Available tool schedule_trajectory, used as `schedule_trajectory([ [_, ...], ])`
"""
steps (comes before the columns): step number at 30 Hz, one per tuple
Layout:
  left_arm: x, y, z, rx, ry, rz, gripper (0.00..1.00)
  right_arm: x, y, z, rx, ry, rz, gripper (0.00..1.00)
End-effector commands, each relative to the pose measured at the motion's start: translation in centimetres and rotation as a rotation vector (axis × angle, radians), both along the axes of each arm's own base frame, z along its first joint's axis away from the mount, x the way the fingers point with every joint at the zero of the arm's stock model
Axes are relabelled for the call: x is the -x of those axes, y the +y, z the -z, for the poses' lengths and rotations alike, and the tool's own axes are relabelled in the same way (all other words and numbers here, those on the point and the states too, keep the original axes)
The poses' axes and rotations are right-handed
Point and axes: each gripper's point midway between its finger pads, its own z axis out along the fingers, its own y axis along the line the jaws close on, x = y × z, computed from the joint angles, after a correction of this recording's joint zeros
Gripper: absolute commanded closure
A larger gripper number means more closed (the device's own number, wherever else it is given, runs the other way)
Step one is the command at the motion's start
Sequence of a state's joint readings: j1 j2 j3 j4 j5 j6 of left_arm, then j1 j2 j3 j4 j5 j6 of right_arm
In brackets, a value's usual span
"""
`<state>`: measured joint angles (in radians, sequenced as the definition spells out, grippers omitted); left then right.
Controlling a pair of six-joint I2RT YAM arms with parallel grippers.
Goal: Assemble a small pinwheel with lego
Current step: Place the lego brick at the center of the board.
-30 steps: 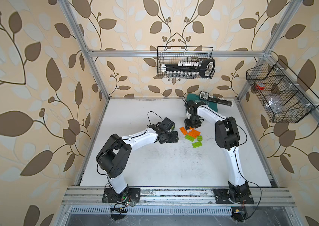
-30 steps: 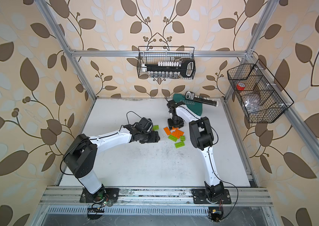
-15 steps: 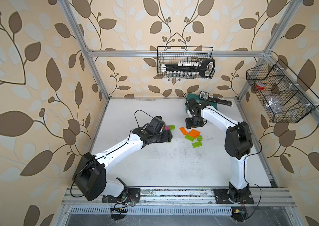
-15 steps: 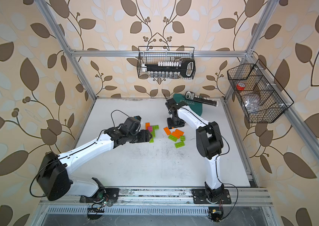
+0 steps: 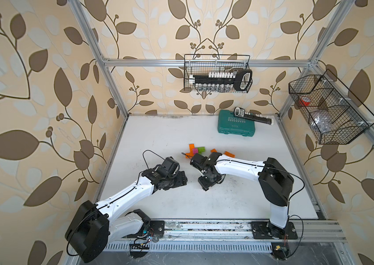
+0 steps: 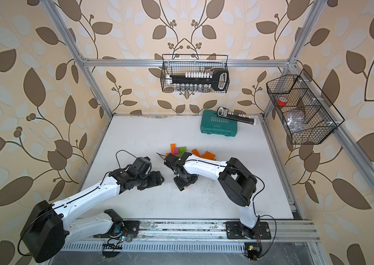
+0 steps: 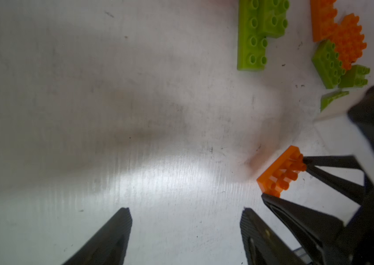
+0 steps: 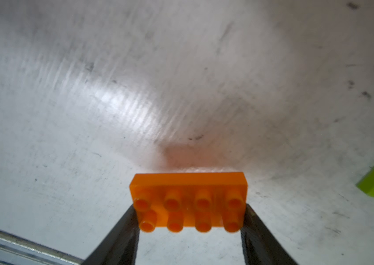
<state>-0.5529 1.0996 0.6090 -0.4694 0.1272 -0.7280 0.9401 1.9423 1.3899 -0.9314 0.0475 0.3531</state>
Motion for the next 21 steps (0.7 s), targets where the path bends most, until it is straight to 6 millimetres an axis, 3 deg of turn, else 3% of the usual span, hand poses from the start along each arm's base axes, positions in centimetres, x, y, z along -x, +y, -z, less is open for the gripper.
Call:
schedule_trajectory([
  [1,-0.2,0.4,-0.5,0.053,-0.011,-0.04,0.22,0.8,0.2,1.9,0.015,0.043,-0.045,0.37],
  [7,0.2,0.4,0.4,0.043,0.013,-0.023,0.22,1.3,0.0,3.1,0.029,0.068,-0.052,0.24],
  [11,-0.1,-0.4,1.0,0.055,0.028,0.01,0.26,1.4,-0.2,2.3,-0.002,0.054,-0.019,0.18],
  [16,-0.1,-3.8,1.8,0.013,0.029,0.121,0.42,1.6,-0.8,0.4,-0.164,0.052,0.133,0.3],
  [21,0.0,-6.8,3.6,-0.023,0.054,0.201,0.62,0.9,-3.1,-0.4,-0.274,0.037,0.342,0.55],
])
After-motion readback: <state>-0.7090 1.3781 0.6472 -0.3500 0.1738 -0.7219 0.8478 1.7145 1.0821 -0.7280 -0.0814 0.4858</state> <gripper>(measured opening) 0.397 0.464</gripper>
